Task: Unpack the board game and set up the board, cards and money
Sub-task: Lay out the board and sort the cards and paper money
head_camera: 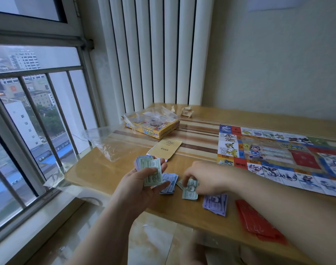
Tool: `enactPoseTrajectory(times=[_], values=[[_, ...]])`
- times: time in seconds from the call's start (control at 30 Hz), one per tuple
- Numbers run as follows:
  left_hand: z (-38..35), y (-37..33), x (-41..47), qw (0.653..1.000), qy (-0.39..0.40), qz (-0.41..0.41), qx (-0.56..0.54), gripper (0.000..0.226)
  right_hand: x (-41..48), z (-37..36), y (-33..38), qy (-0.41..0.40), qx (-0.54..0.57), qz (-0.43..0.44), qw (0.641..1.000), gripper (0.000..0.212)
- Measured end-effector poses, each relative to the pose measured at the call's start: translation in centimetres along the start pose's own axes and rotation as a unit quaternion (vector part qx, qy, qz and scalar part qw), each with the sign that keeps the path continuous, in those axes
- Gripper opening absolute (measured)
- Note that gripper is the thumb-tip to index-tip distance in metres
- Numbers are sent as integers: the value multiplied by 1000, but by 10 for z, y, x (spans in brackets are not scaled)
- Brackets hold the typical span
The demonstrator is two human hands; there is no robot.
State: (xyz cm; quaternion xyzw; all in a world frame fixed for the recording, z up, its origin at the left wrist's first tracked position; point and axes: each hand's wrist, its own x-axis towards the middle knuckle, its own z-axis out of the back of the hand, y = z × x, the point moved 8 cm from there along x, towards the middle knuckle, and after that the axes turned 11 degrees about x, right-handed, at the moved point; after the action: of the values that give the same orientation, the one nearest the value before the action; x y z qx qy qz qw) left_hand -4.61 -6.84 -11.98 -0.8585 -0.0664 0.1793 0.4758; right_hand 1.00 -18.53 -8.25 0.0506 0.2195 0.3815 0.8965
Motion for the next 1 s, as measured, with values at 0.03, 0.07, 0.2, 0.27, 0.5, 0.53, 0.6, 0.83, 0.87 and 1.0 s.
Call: enactPoseTrajectory(times=[0.03, 0.07, 0.2, 0.27, 0.5, 0.53, 0.6, 0.83, 0.87, 1.0], values=[[0, 0, 0, 1000, 0, -1, -3, 23, -2, 1, 1, -3, 9, 3, 1000, 45], [-1, 0, 0, 1000, 2, -1, -8, 22, -4, 2, 1, -5, 20, 7, 1000, 45], [-10, 3, -3, 1000, 9, 5, -16, 21, -9, 9, -2, -11, 56, 2, 998, 43], [-17, 5, -6, 1000, 21, 5, 5, 18, -8, 16, -8, -35, 147, -11, 988, 39], [-39, 13, -9, 991, 66, -2, 119, 16, -4, 30, -11, -151, 402, 8, 903, 30], [-39, 15, -8, 991, 67, 0, 120, 16, -3, 27, -13, -151, 408, 1, 900, 27], [-37, 17, -9, 992, 70, 17, 103, 16, -1, 23, -20, -147, 431, -11, 890, 19], [-33, 16, -9, 992, 92, 14, 88, 20, -1, 11, -28, -144, 564, -20, 813, 13], [-33, 16, -8, 991, 87, 8, 102, 19, -1, 10, -27, -142, 576, -17, 805, 13], [-29, 18, -5, 991, 44, 2, 126, 20, -2, 10, -24, -138, 573, -9, 808, 10]])
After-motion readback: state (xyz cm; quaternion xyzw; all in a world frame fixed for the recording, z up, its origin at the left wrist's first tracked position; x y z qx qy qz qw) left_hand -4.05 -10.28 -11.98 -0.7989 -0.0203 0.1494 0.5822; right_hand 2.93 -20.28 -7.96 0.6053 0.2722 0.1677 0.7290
